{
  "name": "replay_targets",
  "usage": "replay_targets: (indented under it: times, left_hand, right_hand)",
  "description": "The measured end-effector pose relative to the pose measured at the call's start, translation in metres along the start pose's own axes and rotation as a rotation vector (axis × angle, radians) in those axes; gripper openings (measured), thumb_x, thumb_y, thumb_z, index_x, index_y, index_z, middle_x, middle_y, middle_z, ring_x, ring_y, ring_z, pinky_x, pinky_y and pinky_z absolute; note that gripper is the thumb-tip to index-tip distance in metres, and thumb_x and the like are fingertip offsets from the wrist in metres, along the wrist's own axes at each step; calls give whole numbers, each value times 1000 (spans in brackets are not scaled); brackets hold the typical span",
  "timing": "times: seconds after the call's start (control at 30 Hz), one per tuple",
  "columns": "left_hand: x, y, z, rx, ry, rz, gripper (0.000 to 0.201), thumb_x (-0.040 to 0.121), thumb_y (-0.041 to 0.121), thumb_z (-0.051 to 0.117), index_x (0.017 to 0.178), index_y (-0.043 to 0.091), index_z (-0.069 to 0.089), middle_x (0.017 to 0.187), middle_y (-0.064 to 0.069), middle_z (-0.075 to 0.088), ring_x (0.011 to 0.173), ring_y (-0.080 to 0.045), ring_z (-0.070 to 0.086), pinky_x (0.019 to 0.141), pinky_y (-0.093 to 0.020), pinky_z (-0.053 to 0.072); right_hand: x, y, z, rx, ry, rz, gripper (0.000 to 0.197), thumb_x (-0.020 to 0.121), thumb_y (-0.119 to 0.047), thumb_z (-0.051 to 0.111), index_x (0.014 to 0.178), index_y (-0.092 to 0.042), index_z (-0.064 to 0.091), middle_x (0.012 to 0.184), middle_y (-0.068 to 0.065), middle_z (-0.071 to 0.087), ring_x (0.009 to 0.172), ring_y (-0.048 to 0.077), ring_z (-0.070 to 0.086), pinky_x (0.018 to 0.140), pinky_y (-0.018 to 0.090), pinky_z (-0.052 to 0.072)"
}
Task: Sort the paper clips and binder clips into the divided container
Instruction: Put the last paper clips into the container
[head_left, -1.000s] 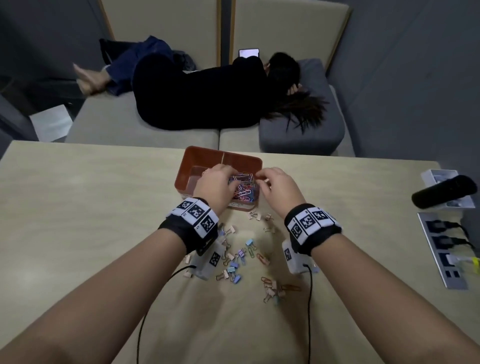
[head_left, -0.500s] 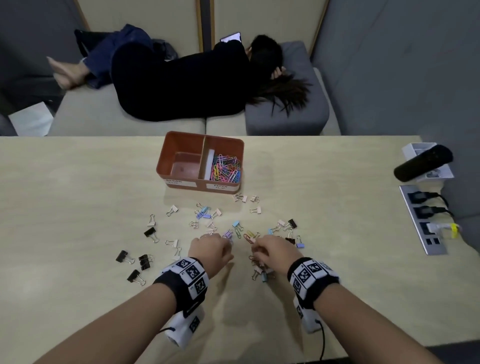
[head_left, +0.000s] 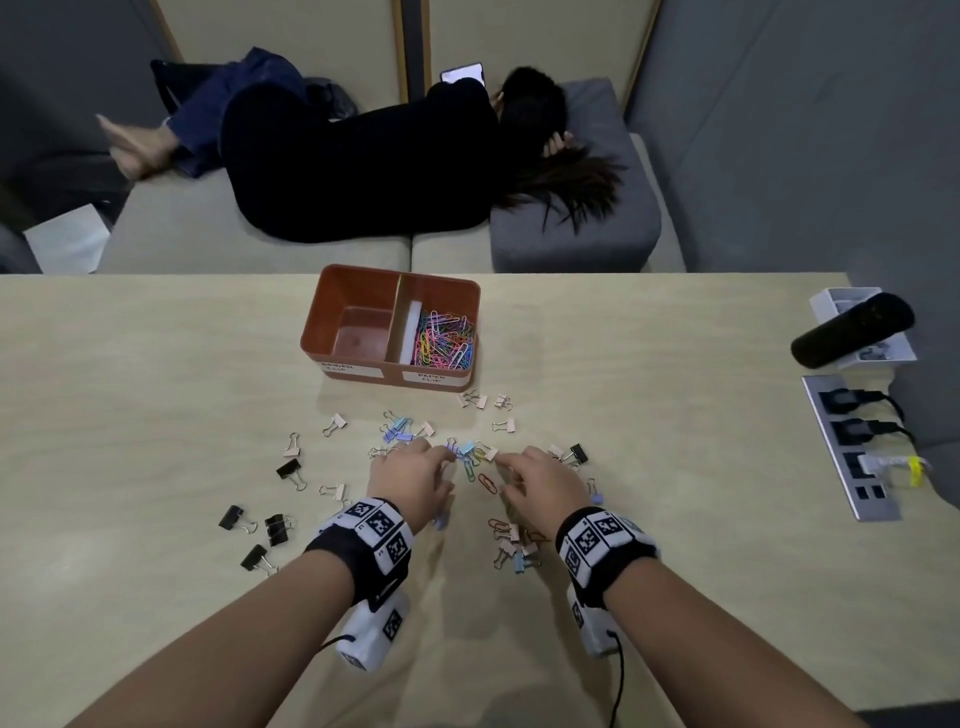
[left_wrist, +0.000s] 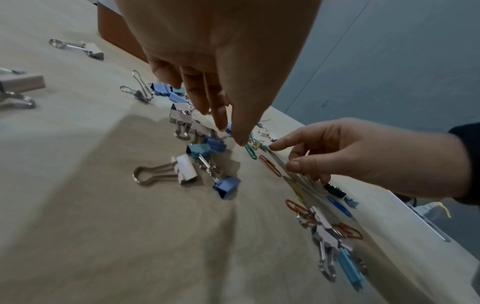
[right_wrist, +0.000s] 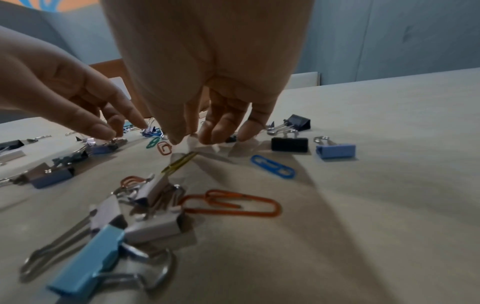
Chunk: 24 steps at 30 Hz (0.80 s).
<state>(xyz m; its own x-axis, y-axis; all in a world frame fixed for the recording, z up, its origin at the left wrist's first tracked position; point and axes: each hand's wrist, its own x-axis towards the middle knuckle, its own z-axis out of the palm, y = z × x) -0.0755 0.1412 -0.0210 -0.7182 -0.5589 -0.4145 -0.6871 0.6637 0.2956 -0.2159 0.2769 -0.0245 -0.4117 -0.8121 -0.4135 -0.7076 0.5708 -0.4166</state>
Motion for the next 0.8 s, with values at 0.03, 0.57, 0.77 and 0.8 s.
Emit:
replay_targets:
  times: [0.03,0.57,0.77,0.8]
  left_hand:
    - [3,0,-1,-5,4,-2,35,90,37,52,125,37,51,116,4,57,111,-21,53,97,-40,39]
    - [45,7,-11,29,155,36,22,90,40,51,106,32,64,108,3,56,106,-22,50,90,-36,37]
    - [52,5,-12,77,74,34,21,88,38,55,106,34,64,110,2,54,109,-24,48,91,-38,36]
    - [53,4,-12,84,61,28,20,88,38,55,105,33,64,111,1,54,110,-24,48,91,-38,36]
  right_hand:
    - [3,-1,0,6,3,7,39,91,-31,53,130,-31,50,101,-2,57,92,18,57,78,34,52]
    - [32,-9,-6,2,119,-33,19,87,-30,59,105,-26,59,108,-4,55,96,22,57,89,37,41]
    - [35,-16,-4,-50,104,-83,30,89,-34,58,118,-25,58,108,-1,54,98,23,55,88,36,39]
    - [36,-15,-4,-43,116,-68,29,89,-35,57,116,-25,59,108,-2,55,99,23,55,88,36,38]
